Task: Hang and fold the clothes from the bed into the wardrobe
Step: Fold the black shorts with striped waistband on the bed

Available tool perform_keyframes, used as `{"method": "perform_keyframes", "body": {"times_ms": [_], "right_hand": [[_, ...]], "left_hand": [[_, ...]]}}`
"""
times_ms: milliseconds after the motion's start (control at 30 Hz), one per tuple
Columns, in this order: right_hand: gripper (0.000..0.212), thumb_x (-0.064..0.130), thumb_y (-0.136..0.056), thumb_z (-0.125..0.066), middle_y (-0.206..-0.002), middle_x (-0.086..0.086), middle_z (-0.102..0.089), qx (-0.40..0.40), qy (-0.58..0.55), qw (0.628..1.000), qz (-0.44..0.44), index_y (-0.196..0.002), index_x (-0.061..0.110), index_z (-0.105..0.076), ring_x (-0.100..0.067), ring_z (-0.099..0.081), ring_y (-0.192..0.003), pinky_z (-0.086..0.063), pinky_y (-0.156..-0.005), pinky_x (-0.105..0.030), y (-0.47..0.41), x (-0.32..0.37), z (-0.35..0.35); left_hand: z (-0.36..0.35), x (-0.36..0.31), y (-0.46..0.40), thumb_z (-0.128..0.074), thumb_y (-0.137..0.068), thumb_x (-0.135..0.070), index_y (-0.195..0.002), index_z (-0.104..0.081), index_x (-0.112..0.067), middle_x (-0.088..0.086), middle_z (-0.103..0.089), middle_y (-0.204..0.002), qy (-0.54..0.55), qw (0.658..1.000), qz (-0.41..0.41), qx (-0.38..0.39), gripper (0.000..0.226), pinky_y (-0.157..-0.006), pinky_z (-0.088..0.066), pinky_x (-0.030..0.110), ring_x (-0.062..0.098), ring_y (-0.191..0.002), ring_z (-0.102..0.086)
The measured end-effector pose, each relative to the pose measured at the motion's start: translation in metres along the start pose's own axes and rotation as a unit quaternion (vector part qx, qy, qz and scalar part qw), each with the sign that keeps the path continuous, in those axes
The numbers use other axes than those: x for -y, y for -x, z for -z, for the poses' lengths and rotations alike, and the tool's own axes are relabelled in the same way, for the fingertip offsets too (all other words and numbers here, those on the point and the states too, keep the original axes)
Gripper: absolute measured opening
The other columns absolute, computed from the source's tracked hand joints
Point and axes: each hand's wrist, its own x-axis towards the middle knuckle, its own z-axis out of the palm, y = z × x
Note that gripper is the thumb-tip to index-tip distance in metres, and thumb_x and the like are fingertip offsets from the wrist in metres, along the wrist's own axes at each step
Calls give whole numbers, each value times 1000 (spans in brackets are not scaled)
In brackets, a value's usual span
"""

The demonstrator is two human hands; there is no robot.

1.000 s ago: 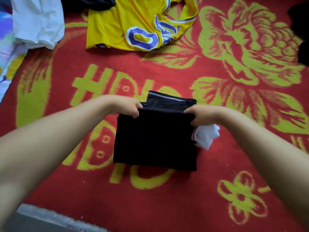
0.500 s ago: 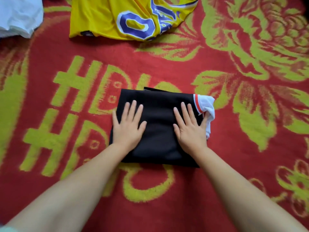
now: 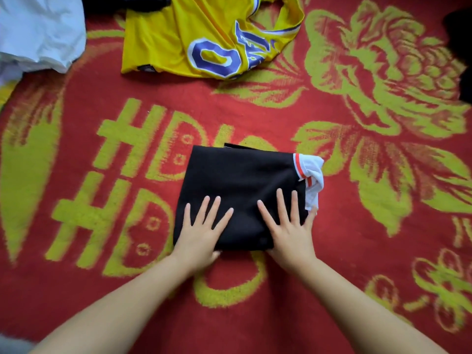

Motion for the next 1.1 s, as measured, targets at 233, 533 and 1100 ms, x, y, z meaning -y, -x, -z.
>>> {"method": "perform_keyframes", "body": {"times_ms": [233, 533, 1100], "right_hand": [[72, 1, -93, -45, -161, -6, -8, 89, -36, 994, -53, -152, 31, -17, -41, 1, -145, -32, -104, -58, -42, -9, 16], [43, 7, -87, -54, -111, -4, -56, 95, -42, 994, 20, -127, 23, -55, -29, -59, -105, -47, -74, -35, -38, -4, 168], [28, 4, -83, -46, -104, -16, -68, 91, 123, 884, 442, -106, 6, -62, -33, -63, -98, -37, -67, -29, 144, 308, 345]], "left_hand": [[20, 9, -26, -45, -86, 11, -152, 0, -32, 2, -2, -161, 47, 995, 57, 70, 91, -112, -22, 54, 33, -147, 1], [173, 47, 0, -41, -89, 2, -150, -22, -29, 3, -35, -148, 76, 996, 37, 25, 71, -92, -45, 40, 28, -131, -38], [253, 51, 467, -51, -79, -7, -116, -56, -33, -2, -61, -115, 163, 913, 361, -93, 46, -82, -50, 37, 21, -107, -59]]}}
